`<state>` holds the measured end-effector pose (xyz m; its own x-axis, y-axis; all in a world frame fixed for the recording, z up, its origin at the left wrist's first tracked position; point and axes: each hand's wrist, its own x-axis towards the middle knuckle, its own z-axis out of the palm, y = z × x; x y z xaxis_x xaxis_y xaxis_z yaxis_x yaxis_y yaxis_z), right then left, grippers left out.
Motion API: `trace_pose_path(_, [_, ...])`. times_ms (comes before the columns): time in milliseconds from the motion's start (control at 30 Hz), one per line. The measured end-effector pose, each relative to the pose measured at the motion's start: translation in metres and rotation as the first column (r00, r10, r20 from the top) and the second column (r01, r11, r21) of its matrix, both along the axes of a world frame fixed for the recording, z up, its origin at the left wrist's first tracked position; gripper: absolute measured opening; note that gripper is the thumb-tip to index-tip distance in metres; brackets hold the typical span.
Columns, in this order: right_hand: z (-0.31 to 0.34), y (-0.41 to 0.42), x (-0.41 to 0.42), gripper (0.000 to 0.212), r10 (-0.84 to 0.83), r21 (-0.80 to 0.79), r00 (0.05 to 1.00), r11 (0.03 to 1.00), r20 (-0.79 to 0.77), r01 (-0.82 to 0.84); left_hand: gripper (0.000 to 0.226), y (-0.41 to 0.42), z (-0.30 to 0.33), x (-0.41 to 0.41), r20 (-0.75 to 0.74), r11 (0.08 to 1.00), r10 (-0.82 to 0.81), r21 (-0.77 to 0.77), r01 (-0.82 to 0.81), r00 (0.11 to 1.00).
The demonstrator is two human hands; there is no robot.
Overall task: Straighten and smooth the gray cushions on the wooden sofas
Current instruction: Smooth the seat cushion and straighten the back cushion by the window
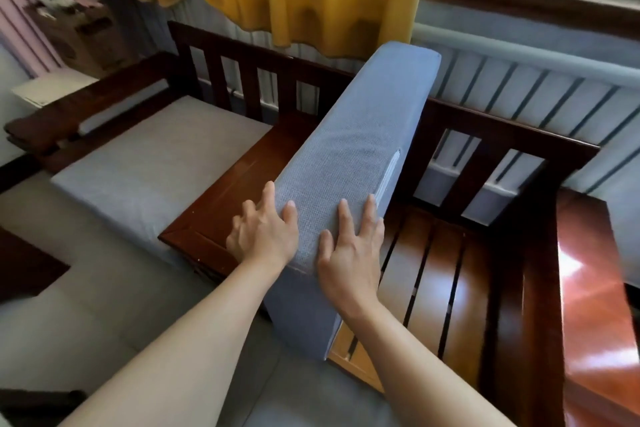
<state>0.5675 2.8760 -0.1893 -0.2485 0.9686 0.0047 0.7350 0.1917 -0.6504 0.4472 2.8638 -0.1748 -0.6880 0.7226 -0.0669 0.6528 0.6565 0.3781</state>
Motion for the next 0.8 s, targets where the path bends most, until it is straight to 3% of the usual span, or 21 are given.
trace_pose_path(167, [0.011,0.04,-0.001,0.065,-0.079,-0.15,0.997,0.986,-0.023,0.075,0.06,0.011,0.006,-0.005,-0.03,0.994,-0.085,-0.067,0.082,0.996])
trace_pose_path(400, [0.013,0.07,-0.014,0.078,-0.256,-0.204,0.964,0.949,-0.064,0.239,0.063,0.067,0.014,-0.021,-0.033,0.967,-0.239,-0.098,0.235,0.97])
trace_pose_path(600, [0.017,0.11,-0.022,0.093,-0.46,-0.249,0.884,0.868,-0.081,0.429,0.073,0.127,0.013,-0.037,0.114,0.907,-0.403,-0.085,0.413,0.908])
trace_pose_path(800, [0.013,0.125,-0.014,0.076,-0.577,-0.356,0.804,0.788,-0.144,0.502,0.069,0.153,0.01,-0.046,0.202,0.821,-0.55,-0.044,0.569,0.81])
